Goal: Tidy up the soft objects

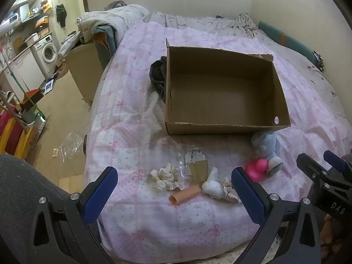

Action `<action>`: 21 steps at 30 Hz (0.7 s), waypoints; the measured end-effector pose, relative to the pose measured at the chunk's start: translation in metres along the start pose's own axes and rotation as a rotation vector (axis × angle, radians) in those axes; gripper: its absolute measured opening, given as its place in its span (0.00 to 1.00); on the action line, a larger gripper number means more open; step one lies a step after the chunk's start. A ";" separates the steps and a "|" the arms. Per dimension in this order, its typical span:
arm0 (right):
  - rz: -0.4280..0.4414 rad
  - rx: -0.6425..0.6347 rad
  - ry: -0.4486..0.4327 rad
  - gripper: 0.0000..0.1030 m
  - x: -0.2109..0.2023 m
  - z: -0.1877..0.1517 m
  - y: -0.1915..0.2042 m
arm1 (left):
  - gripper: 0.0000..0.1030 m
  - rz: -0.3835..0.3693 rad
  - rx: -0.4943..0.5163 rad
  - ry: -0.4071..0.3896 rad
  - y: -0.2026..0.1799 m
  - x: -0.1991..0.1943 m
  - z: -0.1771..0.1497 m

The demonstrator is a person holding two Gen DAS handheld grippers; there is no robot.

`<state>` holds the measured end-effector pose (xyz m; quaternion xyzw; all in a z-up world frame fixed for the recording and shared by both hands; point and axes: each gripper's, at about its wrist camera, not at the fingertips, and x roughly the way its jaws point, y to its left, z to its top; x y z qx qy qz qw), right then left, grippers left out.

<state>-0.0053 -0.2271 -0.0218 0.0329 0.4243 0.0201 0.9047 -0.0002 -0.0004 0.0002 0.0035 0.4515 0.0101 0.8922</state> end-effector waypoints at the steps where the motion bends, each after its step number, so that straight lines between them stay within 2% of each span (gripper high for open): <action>1: 0.003 0.002 0.001 1.00 0.000 0.000 -0.001 | 1.00 0.001 0.000 -0.001 0.000 0.000 0.000; 21: 0.008 0.009 0.001 1.00 -0.001 0.003 -0.003 | 1.00 -0.003 -0.010 0.005 0.008 -0.004 0.001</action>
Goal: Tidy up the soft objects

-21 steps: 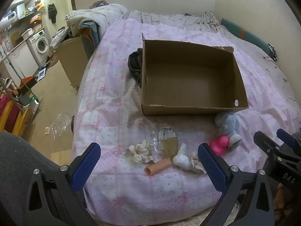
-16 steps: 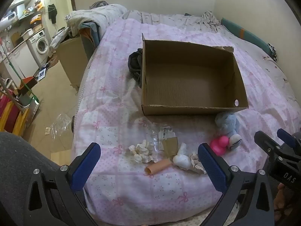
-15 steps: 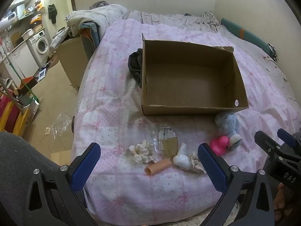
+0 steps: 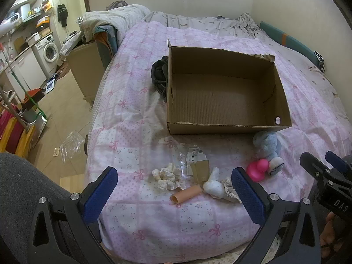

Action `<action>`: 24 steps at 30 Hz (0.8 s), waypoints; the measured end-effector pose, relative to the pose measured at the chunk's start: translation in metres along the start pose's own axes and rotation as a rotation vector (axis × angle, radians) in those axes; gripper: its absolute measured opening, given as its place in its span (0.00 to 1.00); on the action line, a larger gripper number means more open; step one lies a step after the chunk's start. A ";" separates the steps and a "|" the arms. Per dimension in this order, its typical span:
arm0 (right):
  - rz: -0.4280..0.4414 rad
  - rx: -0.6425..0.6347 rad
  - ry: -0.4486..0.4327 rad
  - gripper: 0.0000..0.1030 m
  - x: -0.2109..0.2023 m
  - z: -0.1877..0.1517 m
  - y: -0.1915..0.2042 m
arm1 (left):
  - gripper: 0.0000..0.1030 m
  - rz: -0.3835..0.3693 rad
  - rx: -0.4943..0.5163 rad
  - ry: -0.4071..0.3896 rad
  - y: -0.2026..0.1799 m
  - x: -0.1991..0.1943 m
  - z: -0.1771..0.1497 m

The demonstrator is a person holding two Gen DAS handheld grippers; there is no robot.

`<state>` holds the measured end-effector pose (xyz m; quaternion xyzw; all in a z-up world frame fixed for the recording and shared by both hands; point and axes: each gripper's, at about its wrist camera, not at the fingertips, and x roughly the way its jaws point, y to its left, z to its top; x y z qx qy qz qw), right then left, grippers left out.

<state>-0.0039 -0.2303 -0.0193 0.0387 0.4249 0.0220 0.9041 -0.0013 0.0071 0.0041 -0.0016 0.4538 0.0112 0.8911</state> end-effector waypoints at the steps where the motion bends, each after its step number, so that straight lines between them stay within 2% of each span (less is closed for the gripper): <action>1: 0.000 0.000 0.001 1.00 0.000 0.000 0.000 | 1.00 0.001 0.001 0.000 -0.001 0.001 0.000; 24: 0.003 0.006 -0.004 1.00 -0.001 -0.002 -0.003 | 1.00 0.001 0.002 0.000 -0.002 0.000 0.000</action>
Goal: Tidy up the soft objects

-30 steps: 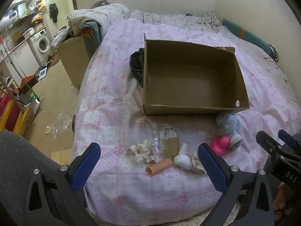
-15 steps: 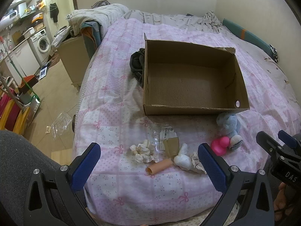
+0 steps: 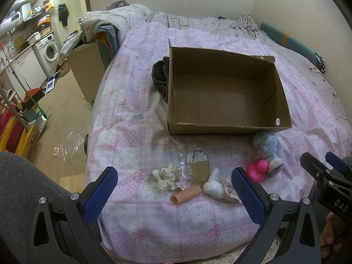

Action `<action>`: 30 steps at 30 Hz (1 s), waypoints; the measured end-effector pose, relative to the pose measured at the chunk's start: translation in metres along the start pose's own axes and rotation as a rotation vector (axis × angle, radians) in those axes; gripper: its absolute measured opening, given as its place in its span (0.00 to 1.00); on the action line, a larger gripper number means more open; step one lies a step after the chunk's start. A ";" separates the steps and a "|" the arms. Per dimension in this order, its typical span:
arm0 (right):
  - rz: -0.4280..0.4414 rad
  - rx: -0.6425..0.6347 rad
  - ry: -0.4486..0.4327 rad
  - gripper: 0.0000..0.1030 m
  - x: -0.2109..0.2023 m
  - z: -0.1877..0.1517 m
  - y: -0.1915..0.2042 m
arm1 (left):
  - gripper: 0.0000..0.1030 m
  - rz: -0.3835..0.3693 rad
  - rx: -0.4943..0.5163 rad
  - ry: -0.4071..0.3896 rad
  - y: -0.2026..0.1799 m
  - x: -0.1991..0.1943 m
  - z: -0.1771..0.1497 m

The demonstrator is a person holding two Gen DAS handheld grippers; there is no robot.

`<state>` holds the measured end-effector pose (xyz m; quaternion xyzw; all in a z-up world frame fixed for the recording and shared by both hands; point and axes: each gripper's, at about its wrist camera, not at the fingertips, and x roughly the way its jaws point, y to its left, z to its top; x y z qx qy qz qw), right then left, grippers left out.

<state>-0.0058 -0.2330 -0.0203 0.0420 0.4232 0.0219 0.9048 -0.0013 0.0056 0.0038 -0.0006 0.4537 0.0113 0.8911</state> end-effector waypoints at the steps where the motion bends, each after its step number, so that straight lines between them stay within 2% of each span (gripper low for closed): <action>1: 0.000 -0.001 0.001 1.00 0.000 0.000 0.000 | 1.00 0.000 0.000 0.000 0.000 0.000 0.000; 30: -0.001 0.002 -0.001 1.00 0.000 0.002 0.001 | 1.00 -0.004 -0.005 0.000 0.002 0.003 0.001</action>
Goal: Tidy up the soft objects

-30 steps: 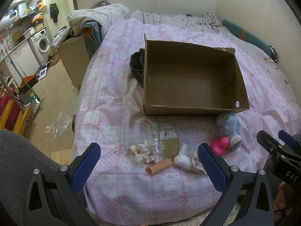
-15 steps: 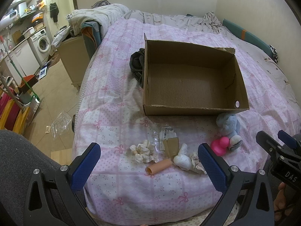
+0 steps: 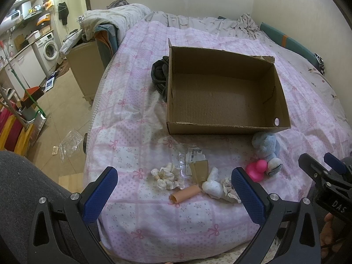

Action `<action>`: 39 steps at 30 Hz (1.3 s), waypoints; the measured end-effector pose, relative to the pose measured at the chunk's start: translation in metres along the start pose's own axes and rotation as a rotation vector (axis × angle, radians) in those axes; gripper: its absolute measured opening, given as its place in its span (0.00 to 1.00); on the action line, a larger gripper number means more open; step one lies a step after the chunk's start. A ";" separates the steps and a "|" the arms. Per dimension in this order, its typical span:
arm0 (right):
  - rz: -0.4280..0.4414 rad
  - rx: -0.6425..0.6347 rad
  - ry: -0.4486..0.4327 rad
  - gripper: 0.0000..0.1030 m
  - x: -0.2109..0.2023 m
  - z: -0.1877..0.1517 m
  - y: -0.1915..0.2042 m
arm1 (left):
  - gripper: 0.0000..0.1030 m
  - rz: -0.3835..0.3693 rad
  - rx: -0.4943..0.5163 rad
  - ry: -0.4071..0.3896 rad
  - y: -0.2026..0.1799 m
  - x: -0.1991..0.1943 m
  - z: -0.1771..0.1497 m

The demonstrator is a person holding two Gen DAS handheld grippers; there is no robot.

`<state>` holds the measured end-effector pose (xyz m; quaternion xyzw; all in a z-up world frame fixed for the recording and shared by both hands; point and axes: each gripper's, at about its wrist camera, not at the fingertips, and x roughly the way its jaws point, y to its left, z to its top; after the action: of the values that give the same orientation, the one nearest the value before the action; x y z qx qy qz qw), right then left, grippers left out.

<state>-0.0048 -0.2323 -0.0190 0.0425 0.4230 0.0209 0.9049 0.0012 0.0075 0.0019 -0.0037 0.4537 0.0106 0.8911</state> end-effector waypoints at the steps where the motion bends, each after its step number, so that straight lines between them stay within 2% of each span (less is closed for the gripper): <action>1: -0.001 0.000 0.001 1.00 0.000 0.000 -0.001 | 1.00 0.001 0.001 0.001 -0.001 0.000 0.000; 26: -0.006 0.016 0.010 1.00 0.003 -0.003 -0.001 | 1.00 -0.005 -0.005 0.019 -0.002 -0.002 0.002; 29: -0.004 0.018 0.013 1.00 0.002 0.001 -0.002 | 1.00 -0.033 -0.014 0.051 -0.001 -0.004 0.012; 39: 0.050 0.024 0.022 1.00 -0.007 0.043 -0.007 | 1.00 -0.046 -0.045 0.092 0.014 0.000 0.059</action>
<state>0.0236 -0.2422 0.0128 0.0636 0.4321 0.0389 0.8988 0.0484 0.0221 0.0365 -0.0347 0.4934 0.0003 0.8691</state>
